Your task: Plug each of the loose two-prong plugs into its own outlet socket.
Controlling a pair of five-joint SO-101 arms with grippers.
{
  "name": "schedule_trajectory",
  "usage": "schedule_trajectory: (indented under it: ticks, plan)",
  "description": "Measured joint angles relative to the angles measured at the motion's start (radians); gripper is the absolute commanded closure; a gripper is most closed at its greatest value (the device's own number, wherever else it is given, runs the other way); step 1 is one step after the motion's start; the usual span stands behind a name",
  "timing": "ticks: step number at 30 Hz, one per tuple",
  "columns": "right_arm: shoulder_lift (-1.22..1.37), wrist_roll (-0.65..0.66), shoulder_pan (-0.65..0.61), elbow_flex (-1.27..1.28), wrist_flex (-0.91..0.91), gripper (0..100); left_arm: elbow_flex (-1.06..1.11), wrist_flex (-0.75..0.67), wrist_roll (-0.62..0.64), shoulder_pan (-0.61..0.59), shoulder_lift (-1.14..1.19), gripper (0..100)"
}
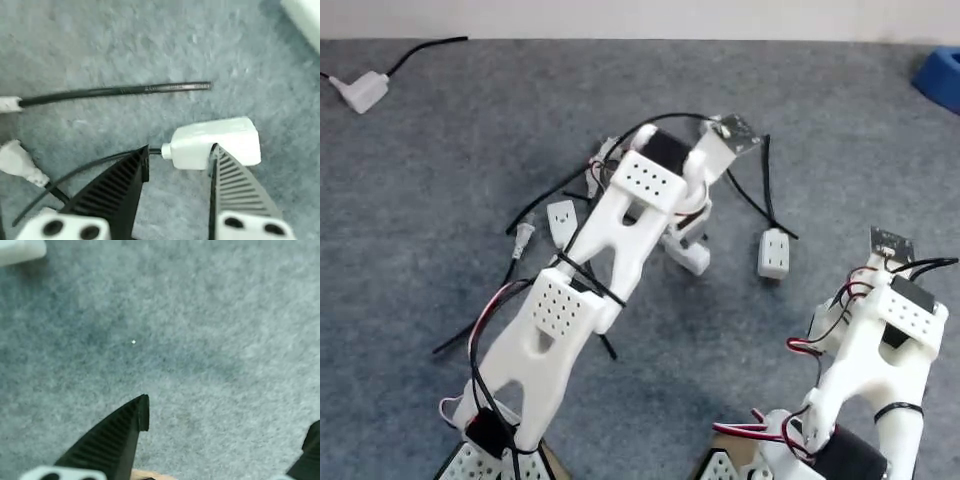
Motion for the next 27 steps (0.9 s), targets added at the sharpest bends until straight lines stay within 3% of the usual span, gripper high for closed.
schedule_trajectory:
  ticks: [18, 27]
  plan:
    - [0.000, 0.000, -0.003, 0.000, 0.000, 54.8, 0.046, -0.011, 0.032, 0.009, -0.003, 80]
    - [0.000, 0.000, -0.003, 0.000, 0.000, 54.8, 0.361, -0.008, 0.101, 0.005, -0.120, 80]
